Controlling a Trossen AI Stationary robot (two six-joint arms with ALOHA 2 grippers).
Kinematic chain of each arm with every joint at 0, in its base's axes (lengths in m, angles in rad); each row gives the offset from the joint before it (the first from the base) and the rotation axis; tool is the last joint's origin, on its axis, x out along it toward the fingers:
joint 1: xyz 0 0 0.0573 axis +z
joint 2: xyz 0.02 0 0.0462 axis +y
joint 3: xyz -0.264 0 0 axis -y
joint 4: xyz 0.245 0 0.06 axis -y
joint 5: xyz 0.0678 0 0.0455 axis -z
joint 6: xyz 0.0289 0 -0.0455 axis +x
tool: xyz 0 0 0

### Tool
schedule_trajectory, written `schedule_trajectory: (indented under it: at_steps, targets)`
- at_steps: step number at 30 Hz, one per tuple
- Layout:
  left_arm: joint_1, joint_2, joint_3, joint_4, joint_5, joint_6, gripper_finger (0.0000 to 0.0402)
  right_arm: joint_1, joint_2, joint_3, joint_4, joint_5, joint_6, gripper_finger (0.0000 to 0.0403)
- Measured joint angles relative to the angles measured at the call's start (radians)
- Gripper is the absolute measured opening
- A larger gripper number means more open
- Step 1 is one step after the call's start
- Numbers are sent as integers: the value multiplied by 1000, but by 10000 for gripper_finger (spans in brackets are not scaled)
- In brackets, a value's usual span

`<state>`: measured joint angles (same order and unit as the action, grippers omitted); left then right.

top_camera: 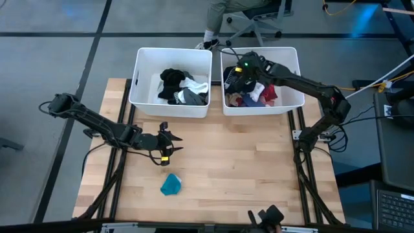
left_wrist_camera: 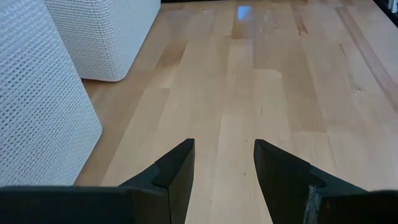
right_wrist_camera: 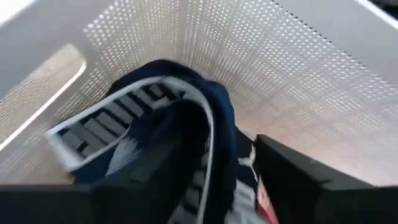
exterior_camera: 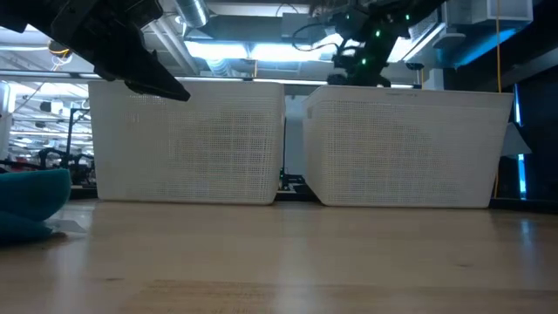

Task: Sort clothes
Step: Put the dark blue boxer into the left white laundry bin, then put the blue sock into the laundry bin

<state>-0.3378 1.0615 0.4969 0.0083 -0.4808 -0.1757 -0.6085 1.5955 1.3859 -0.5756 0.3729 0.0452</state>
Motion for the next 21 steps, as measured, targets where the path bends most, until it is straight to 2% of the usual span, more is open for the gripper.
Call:
schedule_trajectory:
  at_steps: [5,8,11,16,21]
  targets:
    - [0,0,0,-1,1,0,157,9,0,169,-244,-88,8,274]
    - [0,0,0,-1,2,0,157,45,-2,273,-369,-103,27,301]
    - [0,0,0,-1,2,0,157,121,-5,342,-422,-105,35,317]
    - [0,0,0,-13,2,-6,156,302,-5,351,-419,-154,36,326]
    - [0,0,0,-45,2,-24,156,497,-3,255,-309,-151,29,324]
